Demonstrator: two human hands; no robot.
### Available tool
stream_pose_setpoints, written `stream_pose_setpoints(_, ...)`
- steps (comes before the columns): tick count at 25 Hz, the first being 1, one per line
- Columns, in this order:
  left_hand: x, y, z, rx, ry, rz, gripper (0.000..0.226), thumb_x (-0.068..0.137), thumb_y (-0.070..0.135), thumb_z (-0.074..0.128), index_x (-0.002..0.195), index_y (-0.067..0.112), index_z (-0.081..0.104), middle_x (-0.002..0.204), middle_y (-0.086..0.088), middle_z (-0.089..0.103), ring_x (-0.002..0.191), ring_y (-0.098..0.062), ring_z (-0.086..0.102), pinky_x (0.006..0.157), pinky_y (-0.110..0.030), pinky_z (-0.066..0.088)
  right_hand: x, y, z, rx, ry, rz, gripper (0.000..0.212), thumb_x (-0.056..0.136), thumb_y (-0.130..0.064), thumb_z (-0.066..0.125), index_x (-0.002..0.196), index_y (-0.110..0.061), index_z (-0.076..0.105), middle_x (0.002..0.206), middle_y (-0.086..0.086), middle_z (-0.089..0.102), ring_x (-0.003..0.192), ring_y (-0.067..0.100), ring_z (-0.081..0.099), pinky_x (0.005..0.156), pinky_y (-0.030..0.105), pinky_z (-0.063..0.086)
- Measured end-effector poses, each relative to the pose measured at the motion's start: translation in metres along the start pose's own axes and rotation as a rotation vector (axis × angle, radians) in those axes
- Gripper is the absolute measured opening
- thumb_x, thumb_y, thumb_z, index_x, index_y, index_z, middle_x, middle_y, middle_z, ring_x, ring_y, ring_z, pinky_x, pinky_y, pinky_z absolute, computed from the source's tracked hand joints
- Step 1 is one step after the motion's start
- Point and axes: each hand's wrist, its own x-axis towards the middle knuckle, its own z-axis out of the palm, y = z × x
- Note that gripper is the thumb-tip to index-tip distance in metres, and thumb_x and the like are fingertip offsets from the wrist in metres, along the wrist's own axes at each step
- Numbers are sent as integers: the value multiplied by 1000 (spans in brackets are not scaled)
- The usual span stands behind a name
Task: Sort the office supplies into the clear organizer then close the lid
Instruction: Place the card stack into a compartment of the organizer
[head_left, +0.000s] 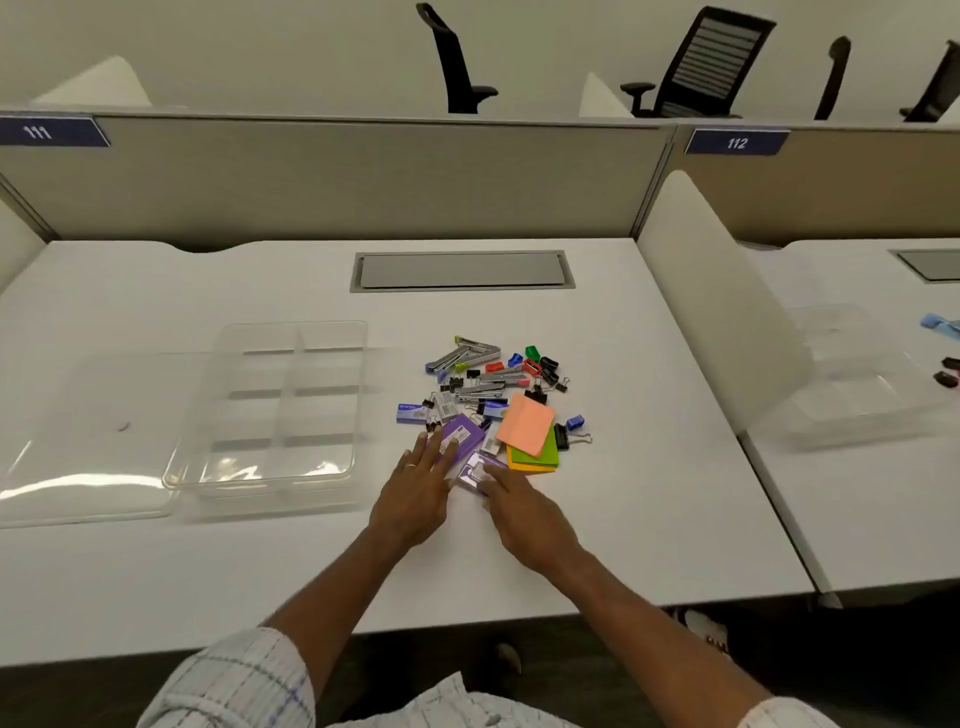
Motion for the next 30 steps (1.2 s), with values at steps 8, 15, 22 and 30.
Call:
stream_pose_setpoints(8,-17,-23,10,-69,67,7,51,97,40,57,143,24,42,158,-2,33,148,-24,31,114,-34,39,-10,-7,23,-82,-26,106,48,98,-37,56,144,-25,46,149,-1,50,136,17,46,114,30,37)
stream_pose_setpoints(15,-4,-32,-11,-177,15,1,55,90,40,65,139,24,46,147,-1,44,125,-19,48,89,-28,54,3,-10,8,95,-45,240,63,95,-41,63,150,-23,38,152,-1,44,135,16,46,103,25,47)
stream_pose_setpoints(22,-20,-44,-37,-491,104,-4,33,104,28,41,136,19,47,129,-7,60,110,-19,61,90,-30,54,14,-22,7,287,111,343,41,92,-21,64,132,-22,53,126,-2,60,104,15,62,77,18,47)
stream_pose_setpoints(30,-29,-78,-79,-775,249,5,32,101,23,54,132,19,59,122,-2,68,87,-11,64,73,-12,51,29,-22,8,369,122,427,52,95,-15,65,143,-19,46,144,9,55,124,28,59,92,34,54)
